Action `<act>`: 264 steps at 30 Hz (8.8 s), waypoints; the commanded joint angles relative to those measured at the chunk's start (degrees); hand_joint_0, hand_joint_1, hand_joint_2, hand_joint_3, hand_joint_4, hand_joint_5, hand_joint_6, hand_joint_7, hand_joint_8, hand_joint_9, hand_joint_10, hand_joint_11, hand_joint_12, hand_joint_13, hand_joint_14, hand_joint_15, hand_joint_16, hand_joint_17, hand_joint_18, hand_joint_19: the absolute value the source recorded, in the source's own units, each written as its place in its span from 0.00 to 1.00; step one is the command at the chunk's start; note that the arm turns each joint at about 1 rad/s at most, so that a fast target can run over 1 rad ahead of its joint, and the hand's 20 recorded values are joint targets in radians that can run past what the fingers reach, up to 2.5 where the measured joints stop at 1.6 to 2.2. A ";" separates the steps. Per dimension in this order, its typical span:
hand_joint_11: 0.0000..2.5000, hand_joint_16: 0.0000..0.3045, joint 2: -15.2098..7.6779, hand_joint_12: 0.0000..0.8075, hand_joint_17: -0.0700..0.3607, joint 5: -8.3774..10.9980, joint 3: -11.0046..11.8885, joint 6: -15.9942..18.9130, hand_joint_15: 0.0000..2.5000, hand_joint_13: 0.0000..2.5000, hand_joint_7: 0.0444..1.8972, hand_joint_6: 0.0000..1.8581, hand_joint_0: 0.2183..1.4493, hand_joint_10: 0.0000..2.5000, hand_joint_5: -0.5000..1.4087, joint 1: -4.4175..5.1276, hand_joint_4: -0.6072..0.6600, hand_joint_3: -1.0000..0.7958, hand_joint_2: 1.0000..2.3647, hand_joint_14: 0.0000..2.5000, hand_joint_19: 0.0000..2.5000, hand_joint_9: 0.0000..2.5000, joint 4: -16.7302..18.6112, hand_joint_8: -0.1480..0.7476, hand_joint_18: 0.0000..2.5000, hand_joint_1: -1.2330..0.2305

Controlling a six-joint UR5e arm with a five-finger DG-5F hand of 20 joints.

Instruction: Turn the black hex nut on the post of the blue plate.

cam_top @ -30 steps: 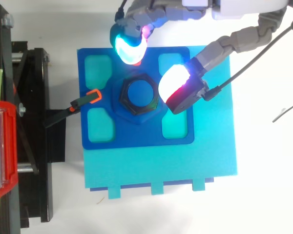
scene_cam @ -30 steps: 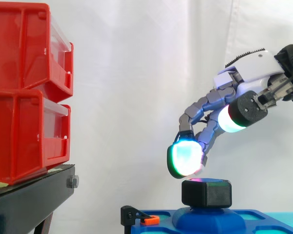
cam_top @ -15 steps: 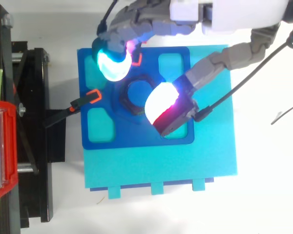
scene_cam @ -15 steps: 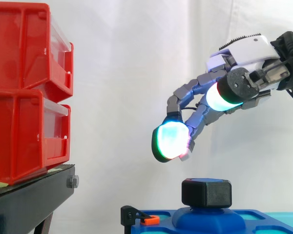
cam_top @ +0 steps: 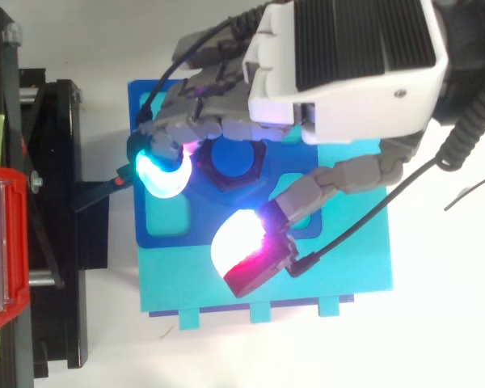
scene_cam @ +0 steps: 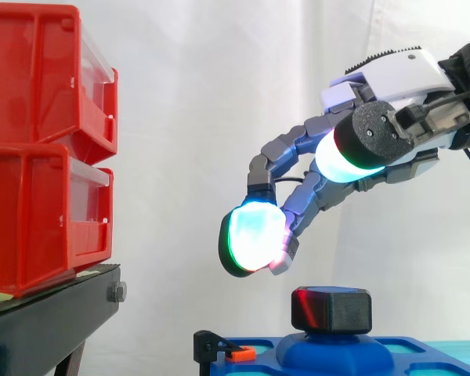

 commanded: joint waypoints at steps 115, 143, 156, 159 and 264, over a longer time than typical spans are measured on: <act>0.12 0.18 -1.31 0.43 0.44 -1.73 1.03 -9.11 0.05 0.19 0.46 0.27 0.23 0.00 0.18 -2.10 0.66 0.28 0.00 0.00 0.05 0.27 -3.57 0.46 0.11 0.57; 0.12 0.18 -1.31 0.43 0.44 -4.37 3.66 -11.40 0.04 0.19 0.46 0.27 0.23 0.00 0.18 -4.56 0.66 0.28 0.00 0.00 0.05 0.27 -4.72 0.46 0.12 0.57; 0.12 0.18 -1.40 0.43 0.44 -2.96 3.49 -9.82 0.04 0.18 0.46 0.27 0.23 0.00 0.18 -1.83 0.66 0.28 0.00 0.00 0.05 0.27 -2.96 0.46 0.12 0.57; 0.12 0.18 -1.40 0.43 0.44 -2.26 3.49 -9.82 0.04 0.18 0.46 0.27 0.23 0.00 0.18 -1.04 0.66 0.28 0.00 0.00 0.04 0.27 -2.96 0.46 0.12 0.57; 0.12 0.18 -1.40 0.43 0.45 -7.09 1.20 -14.56 0.04 0.19 0.47 0.27 0.23 0.00 0.18 -5.70 0.66 0.28 0.00 0.00 0.05 0.27 -4.54 0.46 0.12 0.57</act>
